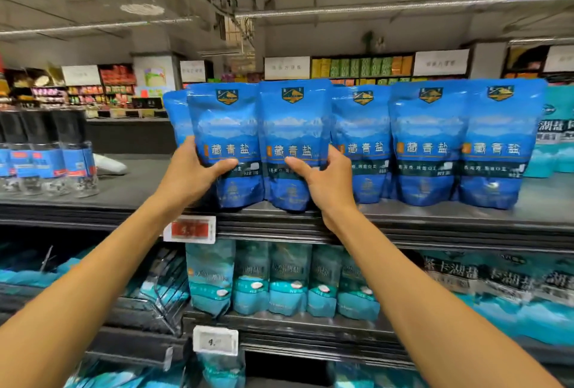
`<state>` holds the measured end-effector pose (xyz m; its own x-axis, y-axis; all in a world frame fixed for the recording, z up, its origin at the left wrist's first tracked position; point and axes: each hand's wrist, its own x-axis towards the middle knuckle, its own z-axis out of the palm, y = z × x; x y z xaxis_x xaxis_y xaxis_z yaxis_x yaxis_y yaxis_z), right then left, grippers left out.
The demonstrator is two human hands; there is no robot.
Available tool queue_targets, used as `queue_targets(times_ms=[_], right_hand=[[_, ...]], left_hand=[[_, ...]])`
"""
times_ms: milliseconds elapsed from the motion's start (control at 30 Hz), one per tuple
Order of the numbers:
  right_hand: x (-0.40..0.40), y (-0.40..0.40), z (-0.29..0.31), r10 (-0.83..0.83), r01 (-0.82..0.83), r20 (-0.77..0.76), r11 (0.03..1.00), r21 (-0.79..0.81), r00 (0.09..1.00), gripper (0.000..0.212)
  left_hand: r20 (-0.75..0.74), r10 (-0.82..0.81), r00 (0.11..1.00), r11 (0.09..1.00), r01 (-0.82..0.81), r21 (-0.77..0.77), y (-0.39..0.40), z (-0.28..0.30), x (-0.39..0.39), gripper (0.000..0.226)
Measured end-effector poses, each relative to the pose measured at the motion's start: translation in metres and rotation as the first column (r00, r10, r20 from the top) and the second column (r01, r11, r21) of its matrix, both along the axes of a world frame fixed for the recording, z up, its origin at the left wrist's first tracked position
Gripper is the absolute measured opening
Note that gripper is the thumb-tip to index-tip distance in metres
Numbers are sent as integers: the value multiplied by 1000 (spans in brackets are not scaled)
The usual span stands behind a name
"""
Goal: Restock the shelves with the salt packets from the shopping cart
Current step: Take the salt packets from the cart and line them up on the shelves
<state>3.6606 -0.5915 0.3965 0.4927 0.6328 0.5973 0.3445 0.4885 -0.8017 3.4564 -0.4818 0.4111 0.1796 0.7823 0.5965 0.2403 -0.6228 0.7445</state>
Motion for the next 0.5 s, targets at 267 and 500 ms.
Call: queue_targets(times_ms=[267, 500], right_hand=[[4, -11, -9, -401, 507, 515, 859, -77, 758, 78], [5, -8, -9, -371, 494, 548, 865, -89, 749, 65]], left_hand=[[-209, 301, 931, 948, -269, 167, -10, -8, -3, 63], [-196, 156, 968, 985, -136, 110, -6, -6, -3, 54]])
